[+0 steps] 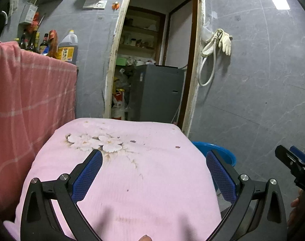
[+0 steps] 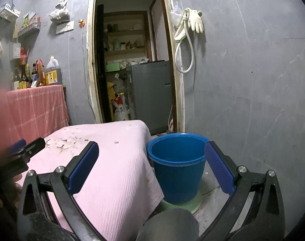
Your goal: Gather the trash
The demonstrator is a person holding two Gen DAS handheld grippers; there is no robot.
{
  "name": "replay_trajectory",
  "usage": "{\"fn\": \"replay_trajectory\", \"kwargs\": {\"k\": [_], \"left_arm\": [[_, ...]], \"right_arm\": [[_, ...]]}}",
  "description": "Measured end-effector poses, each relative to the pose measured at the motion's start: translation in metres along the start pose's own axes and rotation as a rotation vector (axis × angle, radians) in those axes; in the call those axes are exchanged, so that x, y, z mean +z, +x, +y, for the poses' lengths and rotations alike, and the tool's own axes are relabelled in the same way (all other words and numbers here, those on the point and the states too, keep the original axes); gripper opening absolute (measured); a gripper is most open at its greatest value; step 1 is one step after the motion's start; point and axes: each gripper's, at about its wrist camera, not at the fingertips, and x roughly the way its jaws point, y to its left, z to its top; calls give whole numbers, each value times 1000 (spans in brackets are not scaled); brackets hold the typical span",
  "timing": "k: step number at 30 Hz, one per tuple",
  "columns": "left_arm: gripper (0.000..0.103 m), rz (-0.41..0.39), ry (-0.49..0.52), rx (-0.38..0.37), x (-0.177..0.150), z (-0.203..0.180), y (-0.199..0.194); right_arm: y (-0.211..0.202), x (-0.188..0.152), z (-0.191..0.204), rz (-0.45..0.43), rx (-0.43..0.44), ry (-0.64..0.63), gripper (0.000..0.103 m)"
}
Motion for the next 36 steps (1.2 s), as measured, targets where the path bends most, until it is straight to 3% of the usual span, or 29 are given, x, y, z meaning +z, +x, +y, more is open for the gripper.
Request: {"fn": "replay_trajectory", "kwargs": {"k": [12,36], "left_arm": [[101,3,32,34,-21,2,2],[101,12,24,43,-24,10,4]], "right_arm": [[6,-15,3,21,-1,-4,103],[14,-19,-1,42,-6,-1,103]]}}
